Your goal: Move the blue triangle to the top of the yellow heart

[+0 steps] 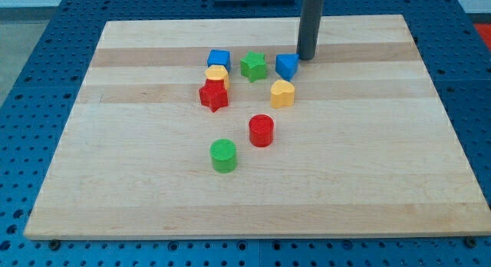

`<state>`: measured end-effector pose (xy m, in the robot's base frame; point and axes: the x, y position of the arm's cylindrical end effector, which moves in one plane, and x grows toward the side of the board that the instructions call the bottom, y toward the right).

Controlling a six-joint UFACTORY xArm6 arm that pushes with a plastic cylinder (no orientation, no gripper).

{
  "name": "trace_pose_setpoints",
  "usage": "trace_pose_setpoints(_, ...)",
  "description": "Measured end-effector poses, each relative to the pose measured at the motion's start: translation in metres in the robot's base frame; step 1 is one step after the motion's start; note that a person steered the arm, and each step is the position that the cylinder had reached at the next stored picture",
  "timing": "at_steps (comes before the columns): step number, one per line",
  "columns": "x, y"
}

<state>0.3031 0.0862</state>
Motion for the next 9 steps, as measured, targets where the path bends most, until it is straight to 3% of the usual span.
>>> trace_pose_setpoints(2, 0.020, -0.018)
trace_pose_setpoints(7, 0.019, -0.025)
trace_pose_setpoints(9, 0.020, 0.002)
